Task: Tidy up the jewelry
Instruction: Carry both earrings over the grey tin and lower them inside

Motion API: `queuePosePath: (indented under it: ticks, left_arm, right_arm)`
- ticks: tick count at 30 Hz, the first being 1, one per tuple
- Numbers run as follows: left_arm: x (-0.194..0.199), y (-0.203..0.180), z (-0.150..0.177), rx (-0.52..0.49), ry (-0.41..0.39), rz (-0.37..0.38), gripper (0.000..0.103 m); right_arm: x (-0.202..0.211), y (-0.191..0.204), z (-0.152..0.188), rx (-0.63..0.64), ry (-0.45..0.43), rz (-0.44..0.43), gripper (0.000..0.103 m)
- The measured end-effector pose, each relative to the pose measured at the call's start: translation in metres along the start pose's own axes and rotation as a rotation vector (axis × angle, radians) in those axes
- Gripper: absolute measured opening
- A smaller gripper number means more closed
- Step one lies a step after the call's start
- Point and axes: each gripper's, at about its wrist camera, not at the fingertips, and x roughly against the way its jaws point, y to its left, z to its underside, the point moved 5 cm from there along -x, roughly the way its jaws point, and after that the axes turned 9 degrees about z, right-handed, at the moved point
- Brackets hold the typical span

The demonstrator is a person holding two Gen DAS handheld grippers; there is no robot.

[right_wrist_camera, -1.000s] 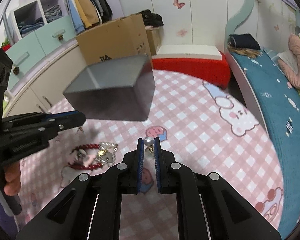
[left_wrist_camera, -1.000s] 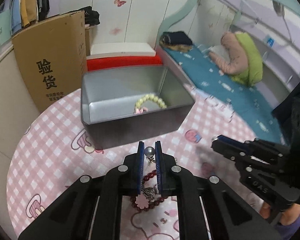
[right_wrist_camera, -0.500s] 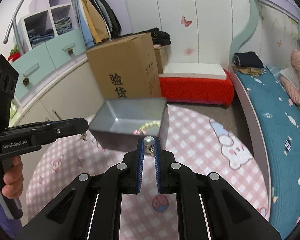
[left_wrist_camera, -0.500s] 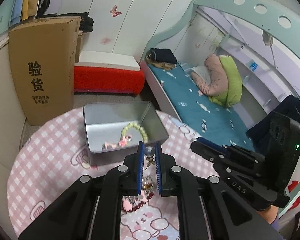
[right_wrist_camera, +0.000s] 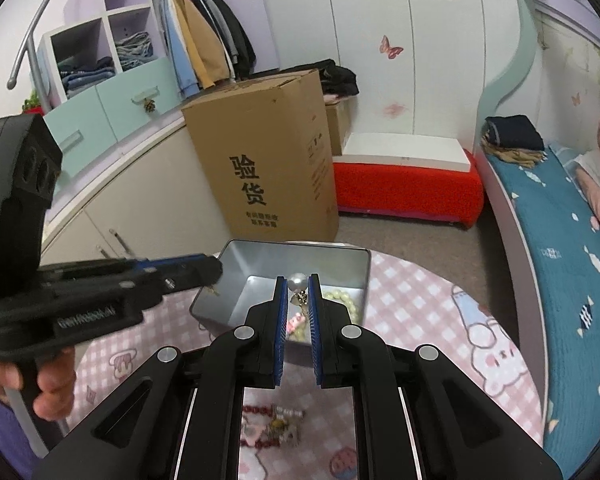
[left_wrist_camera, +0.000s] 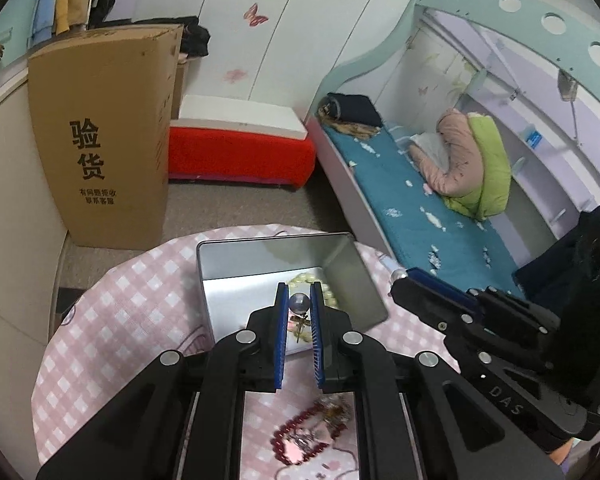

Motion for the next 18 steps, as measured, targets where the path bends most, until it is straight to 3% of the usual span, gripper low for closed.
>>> queuePosePath:
  ticks: [9,18]
  left_arm:
    - [-0.038,0.020,0.008,0.024,0.079,-0.031,0.009]
    - [-0.049,0.022,0.013,0.016,0.106,-0.032,0.010]
  right_arm:
    - [-0.043,0.002,0.010,-0.009,0.079,-0.007,0.011]
    - [-0.056,0.005,0.022,-0.008,0.110,-0.012,0.011]
